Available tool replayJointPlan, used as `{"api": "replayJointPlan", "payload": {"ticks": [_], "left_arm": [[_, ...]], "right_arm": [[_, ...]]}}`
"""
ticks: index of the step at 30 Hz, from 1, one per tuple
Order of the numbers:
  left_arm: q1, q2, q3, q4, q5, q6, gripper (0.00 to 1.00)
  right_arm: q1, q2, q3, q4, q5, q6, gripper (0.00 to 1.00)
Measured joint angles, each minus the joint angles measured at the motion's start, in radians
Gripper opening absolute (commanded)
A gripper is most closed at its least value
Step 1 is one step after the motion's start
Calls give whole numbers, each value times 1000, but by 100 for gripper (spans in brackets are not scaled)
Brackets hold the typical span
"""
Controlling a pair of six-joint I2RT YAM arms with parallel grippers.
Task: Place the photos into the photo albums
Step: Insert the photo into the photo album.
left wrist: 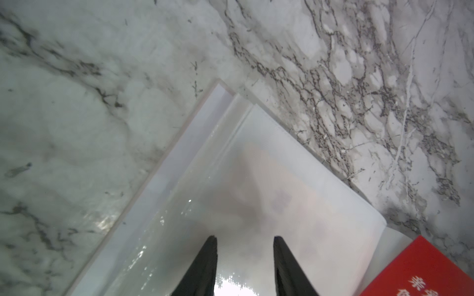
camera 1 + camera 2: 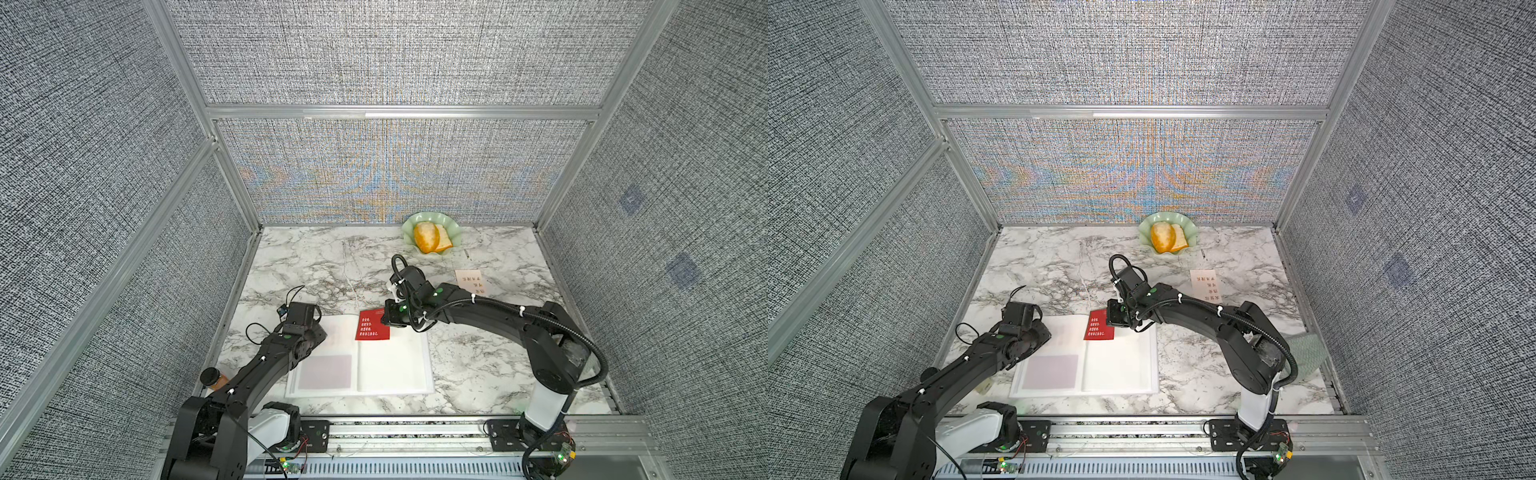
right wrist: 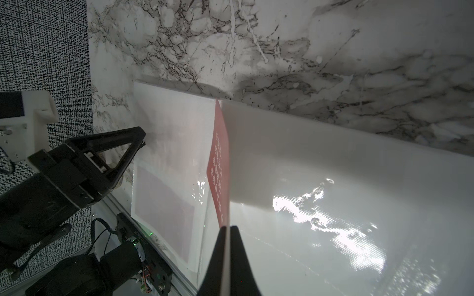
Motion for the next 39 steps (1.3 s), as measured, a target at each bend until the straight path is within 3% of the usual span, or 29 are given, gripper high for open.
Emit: {"api": "replayJointPlan", "payload": {"ticks": [25, 39], "left_arm": [[9, -66, -2, -5, -119, 11, 39], [33, -71, -28, 6, -177, 41, 39]], "right_arm": [[10, 104, -32, 88, -92, 19, 0], [21, 268, 131, 141, -222, 3, 0]]}}
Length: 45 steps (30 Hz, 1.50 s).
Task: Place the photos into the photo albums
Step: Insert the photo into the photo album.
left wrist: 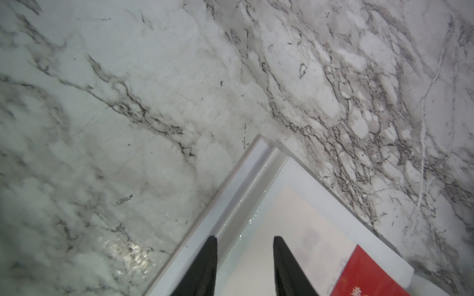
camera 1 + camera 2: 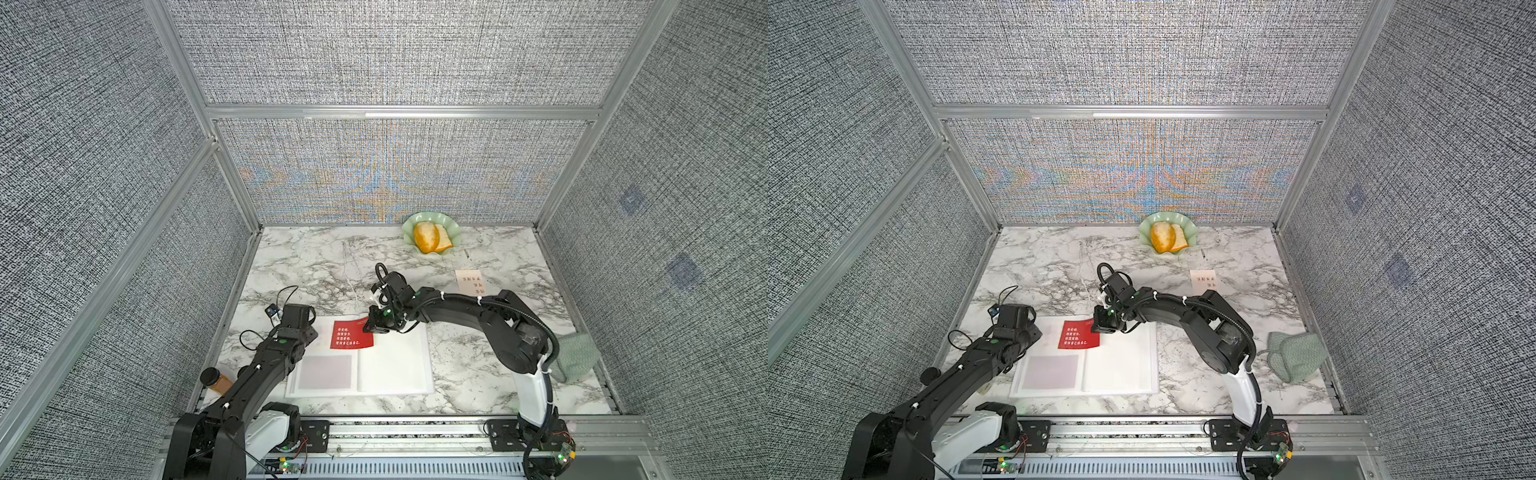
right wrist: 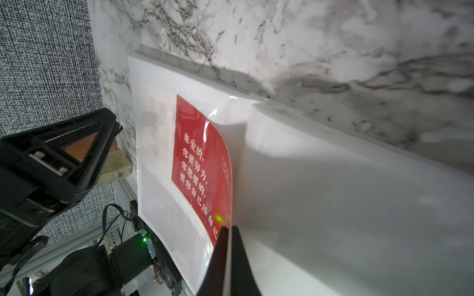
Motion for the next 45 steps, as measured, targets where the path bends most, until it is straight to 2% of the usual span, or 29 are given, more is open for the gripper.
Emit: {"api": "replayJointPlan", "payload": {"ticks": [2, 6, 10, 19, 33, 45], "left_arm": [[3, 2, -6, 6, -6, 0, 39], [13, 19, -20, 23, -9, 9, 39], [22, 39, -27, 34, -10, 12, 39], [40, 66, -47, 74, -10, 19, 39], [53, 106, -56, 127, 26, 18, 40], [57, 160, -53, 203, 50, 18, 40]], "right_arm": [[9, 20, 34, -5, -6, -4, 0], [14, 45, 78, -46, -6, -15, 18], [11, 14, 66, -101, 23, -47, 25], [2, -76, -14, -172, 97, -82, 26], [27, 7, 87, -187, 91, -81, 25], [16, -82, 12, -230, 137, -94, 33]]}}
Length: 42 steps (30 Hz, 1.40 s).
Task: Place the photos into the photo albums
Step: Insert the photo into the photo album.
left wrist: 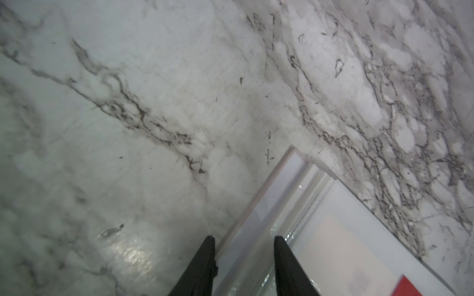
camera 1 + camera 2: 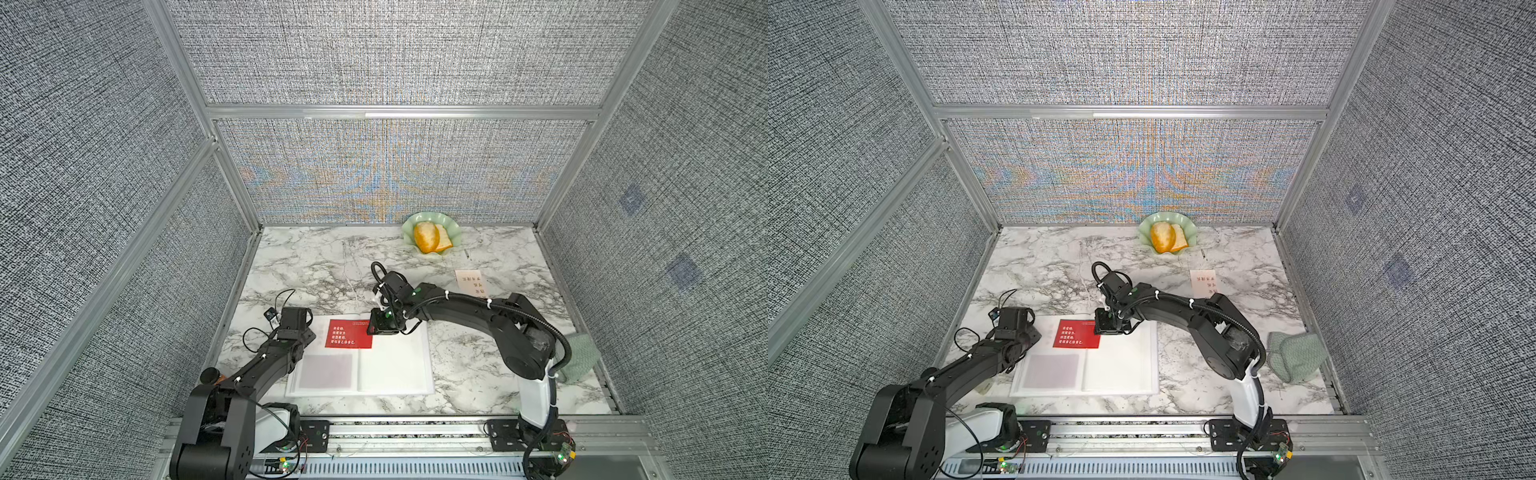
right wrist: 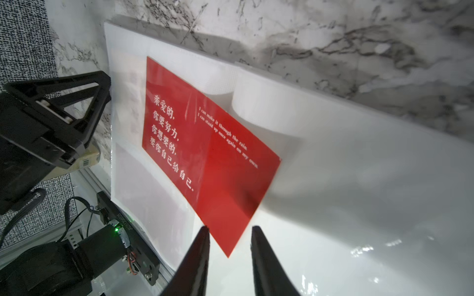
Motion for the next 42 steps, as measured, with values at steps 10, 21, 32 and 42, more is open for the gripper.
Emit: {"api": "replayJointPlan", "payload": {"ticks": [10, 21, 32, 42], "left_arm": [[0, 77, 45, 46, 81, 4, 39], [0, -6, 3, 17, 146, -21, 38], [0, -111, -46, -41, 197, -55, 38], [0, -137, -63, -35, 226, -76, 38]], "right_arm": [[-2, 37, 18, 0, 6, 1, 34], [-2, 76, 55, 8, -6, 5, 34], [15, 110, 82, 37, -45, 39, 34], [18, 90, 66, 50, -54, 42, 34]]}}
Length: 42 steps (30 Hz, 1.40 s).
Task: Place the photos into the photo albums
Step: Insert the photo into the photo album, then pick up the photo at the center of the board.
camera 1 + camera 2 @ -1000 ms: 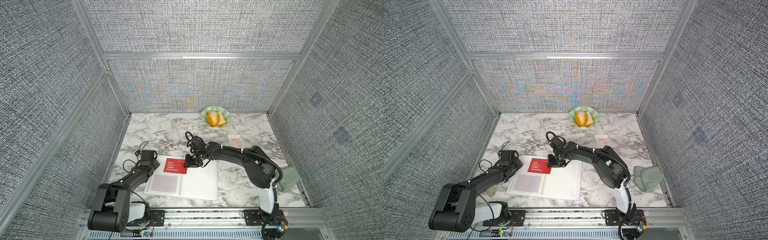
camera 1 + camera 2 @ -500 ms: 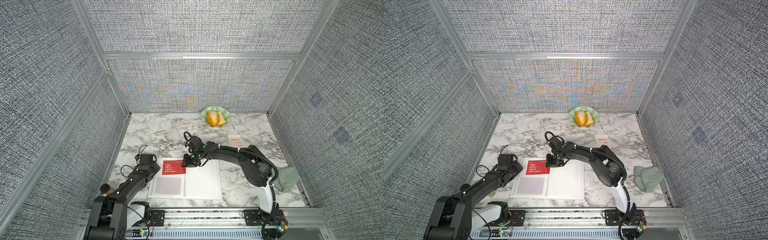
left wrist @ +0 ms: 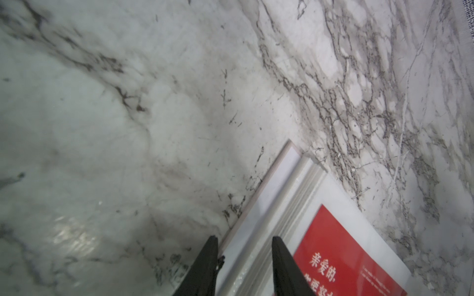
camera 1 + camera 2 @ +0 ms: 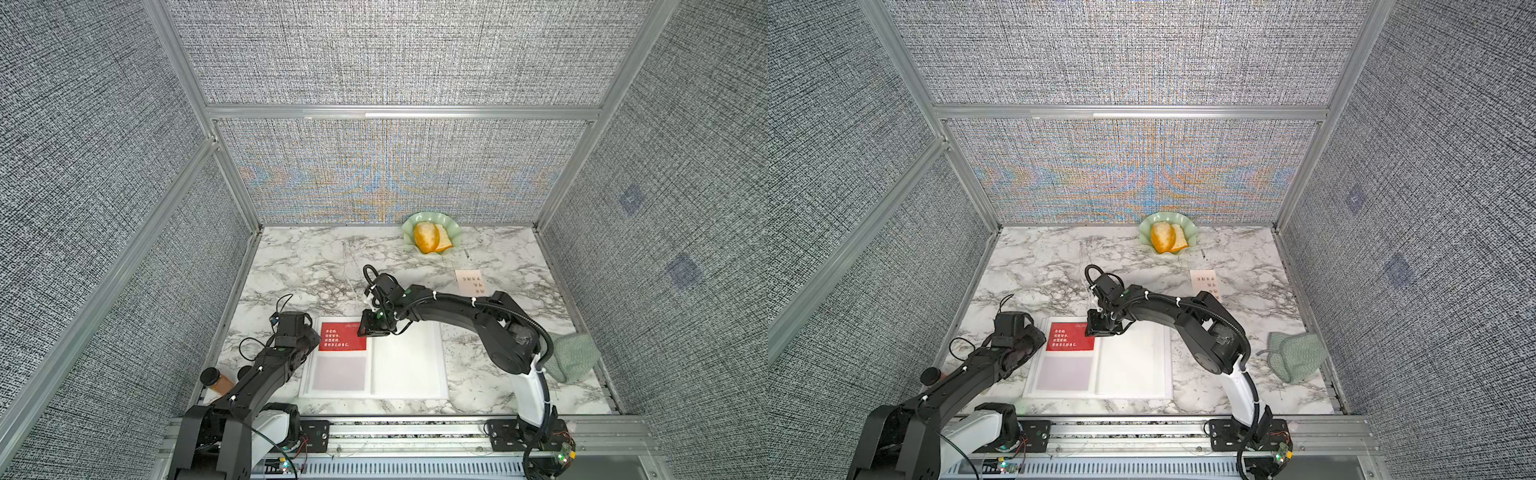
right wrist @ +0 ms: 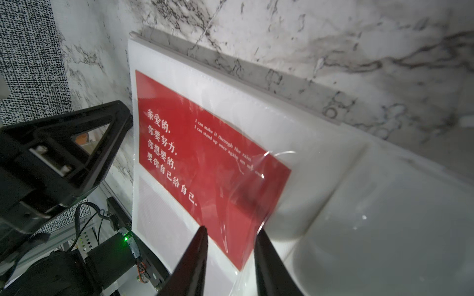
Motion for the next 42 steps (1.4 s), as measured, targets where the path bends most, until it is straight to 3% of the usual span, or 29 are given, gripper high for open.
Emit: {"api": "replayJointPlan", "payload": {"ticks": [10, 17, 23, 31, 38, 42], "left_arm": [[-2, -50, 44, -114, 41, 0, 39], [-3, -21, 150, -154, 33, 43, 41], [-24, 61, 255, -148, 56, 86, 42], [-229, 263, 476, -114, 60, 123, 43], [-385, 528, 739, -101, 66, 157, 42], [-458, 727, 969, -129, 68, 184, 42]], "right_arm": [[-95, -170, -158, 0, 42, -17, 34], [-239, -329, -300, -24, 91, -58, 34], [-388, -454, -391, -64, 143, -117, 41], [-620, -564, -498, -107, 274, -163, 42], [-689, -541, -420, -158, 390, -237, 45], [-721, -512, -365, -179, 449, -269, 49]]}}
